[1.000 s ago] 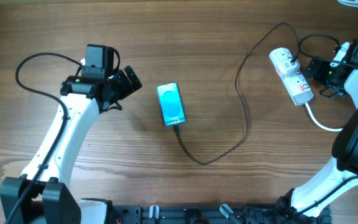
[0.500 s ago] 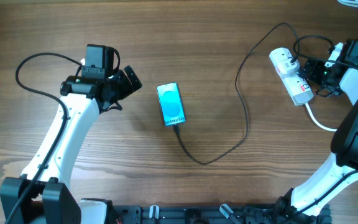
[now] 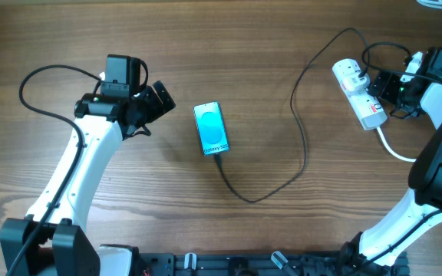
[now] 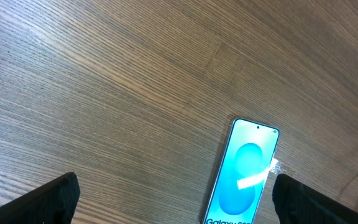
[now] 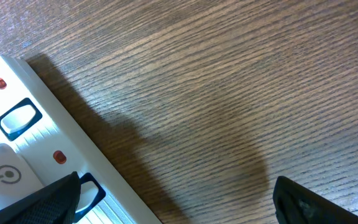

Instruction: Plug charger to phone and switch on socket

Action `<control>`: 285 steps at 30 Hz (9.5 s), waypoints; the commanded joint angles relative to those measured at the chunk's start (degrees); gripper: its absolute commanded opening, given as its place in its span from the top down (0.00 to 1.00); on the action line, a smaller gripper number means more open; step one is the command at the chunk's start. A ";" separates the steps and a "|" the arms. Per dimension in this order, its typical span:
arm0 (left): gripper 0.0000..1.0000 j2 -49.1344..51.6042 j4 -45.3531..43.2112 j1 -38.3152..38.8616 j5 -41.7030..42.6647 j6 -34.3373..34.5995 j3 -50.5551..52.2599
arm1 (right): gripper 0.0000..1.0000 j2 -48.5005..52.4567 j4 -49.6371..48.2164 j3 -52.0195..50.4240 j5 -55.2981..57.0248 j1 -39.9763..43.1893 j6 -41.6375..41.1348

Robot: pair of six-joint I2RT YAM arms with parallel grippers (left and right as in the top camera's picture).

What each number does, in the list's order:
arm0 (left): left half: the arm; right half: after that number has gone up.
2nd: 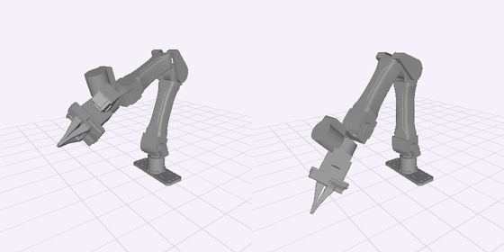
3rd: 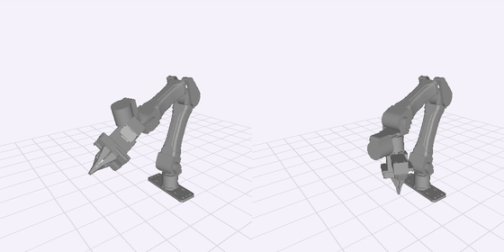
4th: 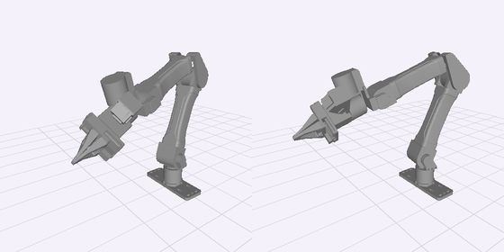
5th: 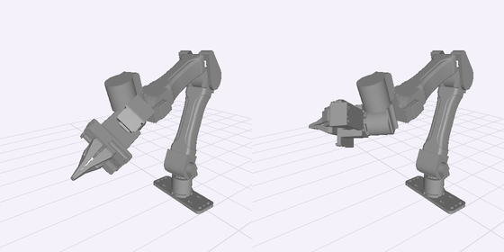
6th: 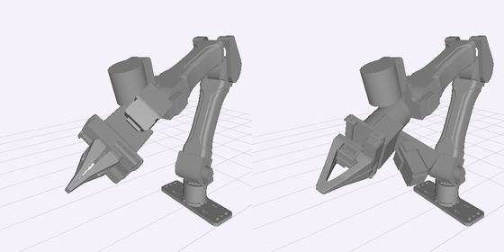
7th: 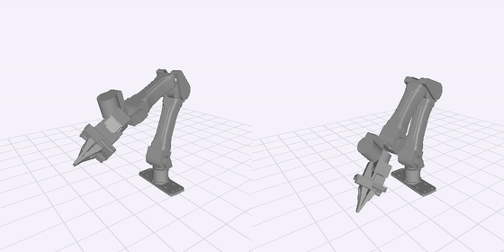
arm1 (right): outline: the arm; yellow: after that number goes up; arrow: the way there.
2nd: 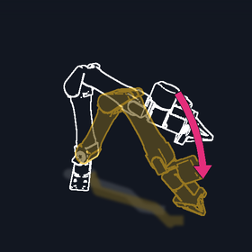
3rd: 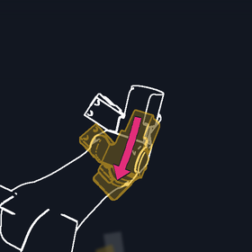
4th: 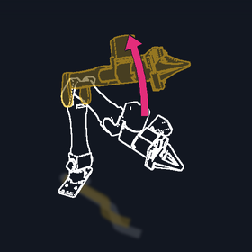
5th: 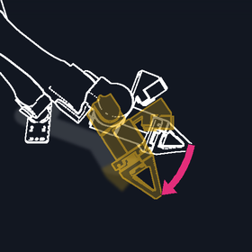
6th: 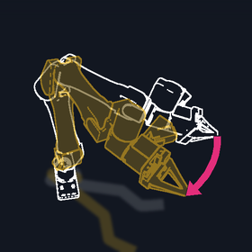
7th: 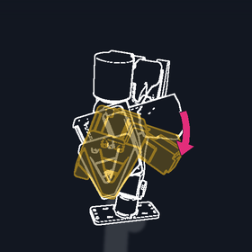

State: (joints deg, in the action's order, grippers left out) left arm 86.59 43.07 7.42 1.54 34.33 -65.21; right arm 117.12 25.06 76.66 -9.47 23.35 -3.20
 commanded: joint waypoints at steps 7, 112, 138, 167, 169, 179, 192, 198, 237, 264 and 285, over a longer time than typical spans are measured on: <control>0.00 0.22 -0.15 -0.31 -0.59 -0.92 -0.35 | 0.01 1.55 2.97 -0.28 -2.23 -0.70 2.19; 0.00 0.22 -0.15 -0.31 -0.57 -0.92 -0.35 | 0.00 1.84 5.60 0.46 -1.36 -3.23 4.50; 0.00 0.22 -0.15 -0.31 -0.59 -0.90 -0.35 | 0.00 -0.55 15.82 4.70 -3.32 -3.30 4.35; 0.00 0.22 -0.15 -0.31 -0.57 -0.92 -0.35 | 0.00 -1.42 19.23 8.92 -0.44 -3.04 4.57; 0.00 0.22 -0.13 -0.31 -0.57 -0.90 -0.35 | 0.00 -1.40 19.56 8.11 -0.48 -3.04 4.59; 0.00 0.22 -0.15 -0.31 -0.57 -0.92 -0.35 | 0.01 -2.16 27.15 10.21 -7.58 -4.35 13.99; 0.00 0.22 -0.15 -0.31 -0.59 -0.90 -0.35 | 0.00 -4.20 24.61 3.61 12.13 -15.26 24.92; 0.00 0.22 -0.15 -0.31 -0.57 -0.92 -0.35 | 0.00 -4.09 22.58 3.23 15.47 -15.23 27.19; 0.00 0.22 -0.15 -0.31 -0.57 -0.90 -0.35 | 0.00 -10.62 -11.47 -25.24 -6.69 -7.67 35.34; 0.00 0.22 -0.15 -0.31 -0.57 -0.90 -0.35 | 0.00 -26.25 -17.51 -22.71 2.45 -4.72 1.70; 0.00 0.22 -0.15 -0.31 -0.59 -0.92 -0.35 | 0.00 -30.23 -13.44 -22.73 2.40 -4.74 1.64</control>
State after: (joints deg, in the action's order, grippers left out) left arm 86.59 43.07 7.42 1.54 34.33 -65.21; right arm 86.78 11.60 53.36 -7.64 18.48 -0.67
